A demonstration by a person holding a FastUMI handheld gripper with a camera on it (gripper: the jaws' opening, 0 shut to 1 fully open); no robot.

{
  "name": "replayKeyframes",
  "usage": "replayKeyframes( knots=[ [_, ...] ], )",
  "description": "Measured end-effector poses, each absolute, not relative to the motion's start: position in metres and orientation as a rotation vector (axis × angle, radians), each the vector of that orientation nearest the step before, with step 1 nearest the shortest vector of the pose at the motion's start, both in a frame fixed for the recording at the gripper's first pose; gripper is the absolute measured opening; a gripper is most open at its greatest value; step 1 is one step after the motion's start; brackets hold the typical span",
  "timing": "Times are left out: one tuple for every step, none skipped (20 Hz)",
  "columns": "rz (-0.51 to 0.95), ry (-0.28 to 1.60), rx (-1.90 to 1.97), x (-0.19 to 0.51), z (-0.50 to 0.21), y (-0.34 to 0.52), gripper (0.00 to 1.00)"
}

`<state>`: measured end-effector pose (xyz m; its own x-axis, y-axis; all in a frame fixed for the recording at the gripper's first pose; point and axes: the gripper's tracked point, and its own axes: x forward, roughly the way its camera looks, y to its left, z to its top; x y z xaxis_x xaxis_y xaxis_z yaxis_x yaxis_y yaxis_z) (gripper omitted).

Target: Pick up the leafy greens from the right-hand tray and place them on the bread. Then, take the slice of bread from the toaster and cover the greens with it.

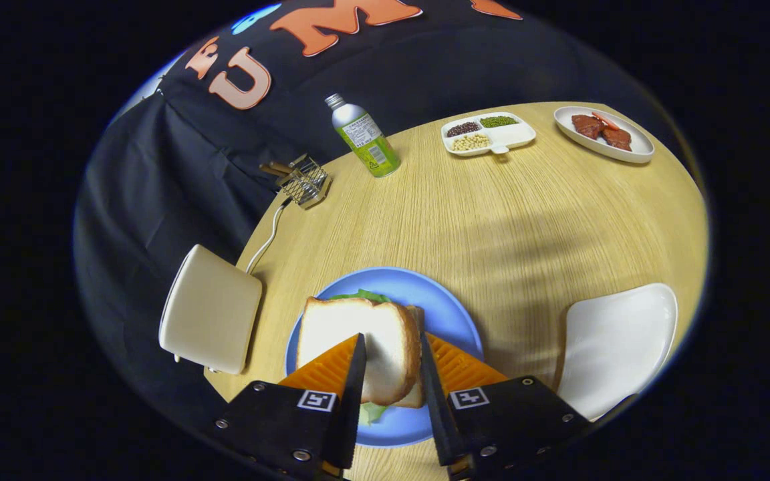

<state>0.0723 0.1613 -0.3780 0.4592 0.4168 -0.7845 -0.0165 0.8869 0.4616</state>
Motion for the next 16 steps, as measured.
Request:
replayKeyframes(
  knots=[
    [0.277, 1.061, 0.404, 0.072, -0.378, 0.160, 0.50],
    [0.279, 1.061, 0.407, 0.071, -0.376, 0.161, 0.53],
    [0.284, 1.047, 0.419, 0.072, -0.369, 0.163, 0.54],
    [0.287, 1.022, 0.426, 0.075, -0.361, 0.162, 0.58],
    [0.289, 0.987, 0.424, 0.080, -0.351, 0.160, 0.60],
    [0.288, 0.949, 0.408, 0.082, -0.343, 0.158, 0.63],
    [0.280, 0.907, 0.383, 0.087, -0.331, 0.153, 0.65],
    [0.271, 0.857, 0.354, 0.090, -0.317, 0.148, 0.69],
    [0.263, 0.810, 0.333, 0.095, -0.301, 0.142, 0.72],
    [0.261, 0.763, 0.323, 0.097, -0.284, 0.138, 0.75],
    [0.263, 0.719, 0.319, 0.098, -0.267, 0.136, 0.77],
    [0.268, 0.675, 0.317, 0.099, -0.249, 0.133, 0.83],
    [0.267, 0.629, 0.312, 0.100, -0.231, 0.130, 0.85],
    [0.267, 0.581, 0.302, 0.099, -0.213, 0.126, 0.89],
    [0.261, 0.532, 0.289, 0.100, -0.196, 0.121, 0.90],
    [0.250, 0.485, 0.282, 0.100, -0.181, 0.114, 0.93]
  ],
)
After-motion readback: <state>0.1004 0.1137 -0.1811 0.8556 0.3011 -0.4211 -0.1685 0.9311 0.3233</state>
